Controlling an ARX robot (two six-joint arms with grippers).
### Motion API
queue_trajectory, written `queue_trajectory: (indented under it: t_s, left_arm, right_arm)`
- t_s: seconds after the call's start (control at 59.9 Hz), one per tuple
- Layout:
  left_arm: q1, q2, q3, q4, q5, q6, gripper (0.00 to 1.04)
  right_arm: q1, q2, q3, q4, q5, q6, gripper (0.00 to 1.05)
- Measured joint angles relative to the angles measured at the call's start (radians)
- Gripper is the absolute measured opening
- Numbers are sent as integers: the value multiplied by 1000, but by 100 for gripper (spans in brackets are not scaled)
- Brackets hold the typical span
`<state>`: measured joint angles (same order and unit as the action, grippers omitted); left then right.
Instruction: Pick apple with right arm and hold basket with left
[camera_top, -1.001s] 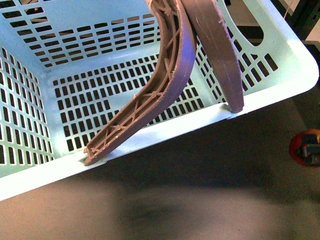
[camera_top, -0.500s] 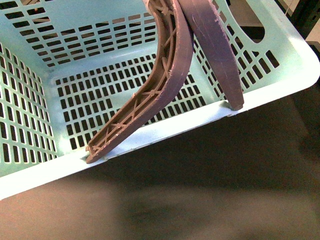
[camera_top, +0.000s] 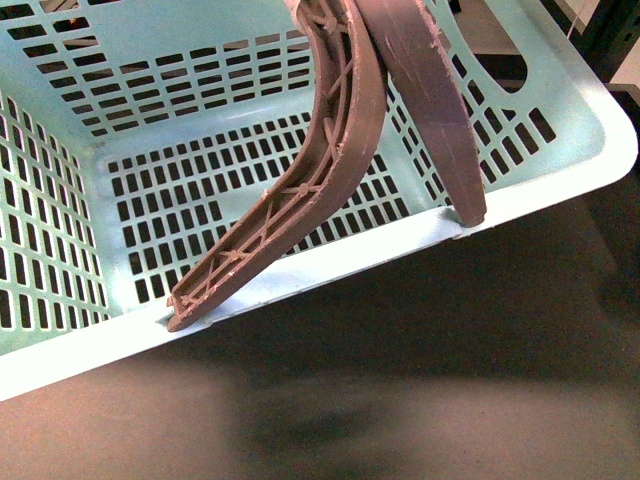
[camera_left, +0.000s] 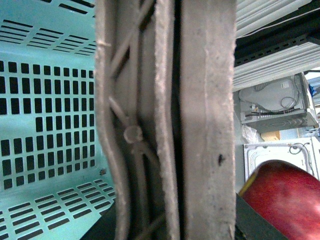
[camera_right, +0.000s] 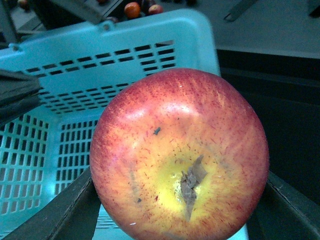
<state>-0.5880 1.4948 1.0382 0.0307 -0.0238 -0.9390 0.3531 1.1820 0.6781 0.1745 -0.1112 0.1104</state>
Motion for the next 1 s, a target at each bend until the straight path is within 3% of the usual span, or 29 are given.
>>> queue_trajectory:
  t_s: [0.3, 0.467, 0.617, 0.851, 1.001]
  left_arm:
    - [0, 0, 0, 0, 0, 0, 26]
    - [0, 0, 0, 0, -1, 0, 26]
    - [0, 0, 0, 0, 2, 1, 26]
    - [0, 5, 0, -2, -4, 7, 26]
    - [-1, 5, 0, -2, -1, 8, 26]
  right_arm:
    - [103, 174, 23, 75, 67, 53, 74]
    - [125, 198, 34, 85, 106, 55, 96]
    - [101, 156, 24, 131, 150, 61, 96]
    - [-6, -16, -83, 117, 197, 68, 96]
    - [-7, -17, -85, 117, 191, 67, 96]
